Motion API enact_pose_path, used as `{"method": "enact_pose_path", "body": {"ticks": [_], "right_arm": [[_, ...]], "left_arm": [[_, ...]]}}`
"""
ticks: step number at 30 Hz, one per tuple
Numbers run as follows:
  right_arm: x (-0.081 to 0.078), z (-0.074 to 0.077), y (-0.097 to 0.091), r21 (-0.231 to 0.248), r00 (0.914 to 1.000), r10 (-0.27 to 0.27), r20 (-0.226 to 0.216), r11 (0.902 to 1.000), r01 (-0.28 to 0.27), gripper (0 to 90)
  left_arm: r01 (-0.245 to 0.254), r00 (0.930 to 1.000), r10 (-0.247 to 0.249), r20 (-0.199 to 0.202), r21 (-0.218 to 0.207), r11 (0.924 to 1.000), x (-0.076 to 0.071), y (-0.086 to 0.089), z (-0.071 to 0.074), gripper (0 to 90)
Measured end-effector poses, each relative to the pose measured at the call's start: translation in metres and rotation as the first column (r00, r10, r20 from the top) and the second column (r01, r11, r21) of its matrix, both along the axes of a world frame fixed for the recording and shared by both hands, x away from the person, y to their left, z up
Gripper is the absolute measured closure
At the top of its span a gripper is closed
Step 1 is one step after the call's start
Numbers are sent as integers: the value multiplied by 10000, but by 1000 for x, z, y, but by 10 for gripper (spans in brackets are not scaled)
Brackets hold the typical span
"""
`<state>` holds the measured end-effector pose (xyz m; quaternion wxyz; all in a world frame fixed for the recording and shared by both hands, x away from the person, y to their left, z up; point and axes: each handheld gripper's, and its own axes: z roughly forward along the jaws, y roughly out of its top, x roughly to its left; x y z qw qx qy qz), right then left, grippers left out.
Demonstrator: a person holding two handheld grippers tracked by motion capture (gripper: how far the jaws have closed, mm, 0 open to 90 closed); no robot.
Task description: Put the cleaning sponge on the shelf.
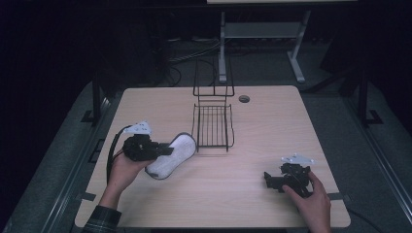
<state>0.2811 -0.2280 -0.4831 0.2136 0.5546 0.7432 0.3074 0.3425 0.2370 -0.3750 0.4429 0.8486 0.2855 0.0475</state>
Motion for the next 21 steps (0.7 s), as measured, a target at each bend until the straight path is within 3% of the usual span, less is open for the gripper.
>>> {"method": "enact_pose_path", "body": {"ticks": [21], "right_arm": [[0, 0, 0, -4, 10000, 8, 7, 10000, -8, 0]], "left_arm": [[102, 9999, -104, 135, 121, 9999, 31, -24, 7, 772]]}}
